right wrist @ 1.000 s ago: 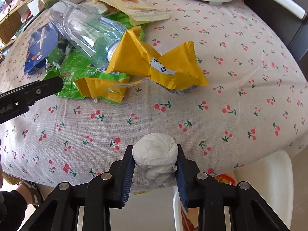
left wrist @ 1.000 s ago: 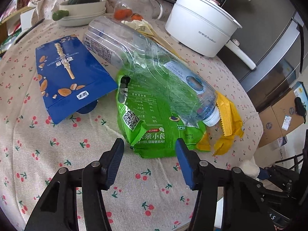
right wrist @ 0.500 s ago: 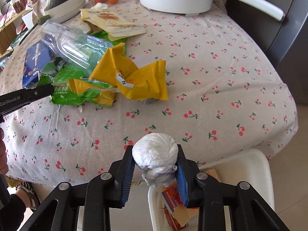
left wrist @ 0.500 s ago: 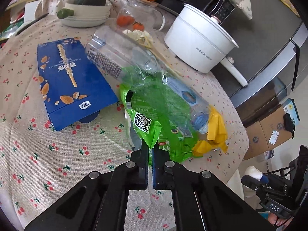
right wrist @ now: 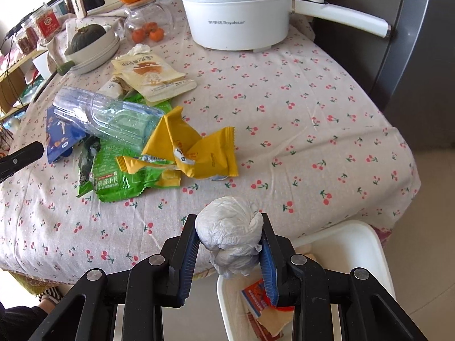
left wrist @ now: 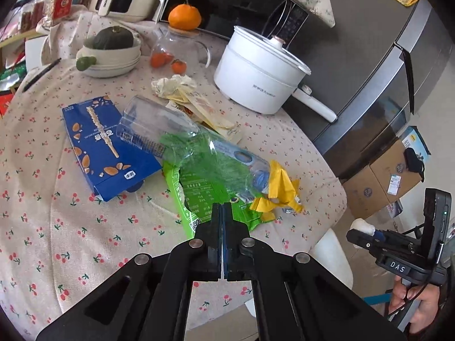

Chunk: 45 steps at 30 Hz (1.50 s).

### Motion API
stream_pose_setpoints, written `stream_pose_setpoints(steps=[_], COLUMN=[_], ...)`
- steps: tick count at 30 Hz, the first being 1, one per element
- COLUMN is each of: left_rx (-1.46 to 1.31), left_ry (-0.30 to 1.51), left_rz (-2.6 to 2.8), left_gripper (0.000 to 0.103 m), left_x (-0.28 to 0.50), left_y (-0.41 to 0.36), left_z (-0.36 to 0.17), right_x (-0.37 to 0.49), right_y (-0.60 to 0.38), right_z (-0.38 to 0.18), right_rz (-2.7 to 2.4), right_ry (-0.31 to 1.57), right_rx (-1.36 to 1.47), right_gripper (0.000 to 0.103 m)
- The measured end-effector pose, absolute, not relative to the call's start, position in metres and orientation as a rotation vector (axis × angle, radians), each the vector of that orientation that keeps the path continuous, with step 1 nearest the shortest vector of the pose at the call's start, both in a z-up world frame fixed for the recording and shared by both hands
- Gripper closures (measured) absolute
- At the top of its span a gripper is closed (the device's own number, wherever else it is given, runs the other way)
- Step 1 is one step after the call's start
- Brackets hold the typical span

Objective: Collect trash
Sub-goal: 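Grasp the green snack bag with the left gripper while the right holds the tissue, then lift the green bag with the left gripper while the right holds tissue over the bin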

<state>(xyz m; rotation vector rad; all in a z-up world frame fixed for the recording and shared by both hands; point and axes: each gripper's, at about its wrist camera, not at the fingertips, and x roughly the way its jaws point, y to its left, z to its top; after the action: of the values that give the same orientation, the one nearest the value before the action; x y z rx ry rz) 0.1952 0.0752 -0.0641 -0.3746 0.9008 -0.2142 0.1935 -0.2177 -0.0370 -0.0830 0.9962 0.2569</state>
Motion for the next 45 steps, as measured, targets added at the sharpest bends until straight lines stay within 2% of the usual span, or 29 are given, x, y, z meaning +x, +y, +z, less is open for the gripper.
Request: stream_pose_setpoints(steps=[1,3,4,5,7,12,13,14,16,20,30,45], left_rx=[-0.375,-0.381,-0.385,-0.388,-0.391,-0.41,-0.405,-0.39,-0.362,-0.378,-0.366,-0.342], left_ry=[0.925,0.972,0.98,0.978,0.986,0.992,0.993,0.998,0.997,0.948,0.722,0.683], left_rz=[-0.206,-0.179,-0.164,-0.145,-0.123,-0.104,-0.096,-0.078,-0.05,-0.066,-0.186,-0.328], left_gripper=[0.1,0.083,0.063,0.054,0.054,0.055,0.06,0.082,0.1,0.103,0.103,0.103], left_x=[0.197,0.203,0.206,0.209,0.219,0.248,0.252,0.256,0.259,0.254,0.218,0.161], left_y=[0.075,0.076,0.077,0.078,0.078,0.076,0.076,0.075,0.075,0.077,0.067,0.063], left_z=[-0.071,-0.086,-0.093,-0.1,-0.112,-0.135,-0.139,-0.143,-0.147,-0.131,-0.041,0.002], right_x=[0.193,0.191,0.191,0.191,0.191,0.194,0.195,0.195,0.197,0.199,0.194,0.179], right_y=[-0.218,-0.218,-0.218,-0.217,-0.215,-0.209,-0.207,-0.206,-0.204,-0.205,-0.213,-0.257], right_z=[-0.037,-0.038,-0.039,-0.04,-0.043,-0.048,-0.049,-0.05,-0.053,-0.054,-0.035,-0.009], right_rz=[0.258,0.257,0.256,0.254,0.251,0.256,0.256,0.255,0.251,0.246,0.242,0.209], right_ry=[0.996,0.999,1.002,1.005,1.014,1.026,1.026,1.027,1.033,1.037,0.994,0.935], right_rx=[-0.079,-0.077,-0.077,-0.079,-0.083,-0.096,-0.101,-0.106,-0.114,-0.115,-0.069,-0.003], right_gripper=[0.068,0.068,0.068,0.067,0.067,0.067,0.067,0.067,0.067,0.067,0.067,0.067])
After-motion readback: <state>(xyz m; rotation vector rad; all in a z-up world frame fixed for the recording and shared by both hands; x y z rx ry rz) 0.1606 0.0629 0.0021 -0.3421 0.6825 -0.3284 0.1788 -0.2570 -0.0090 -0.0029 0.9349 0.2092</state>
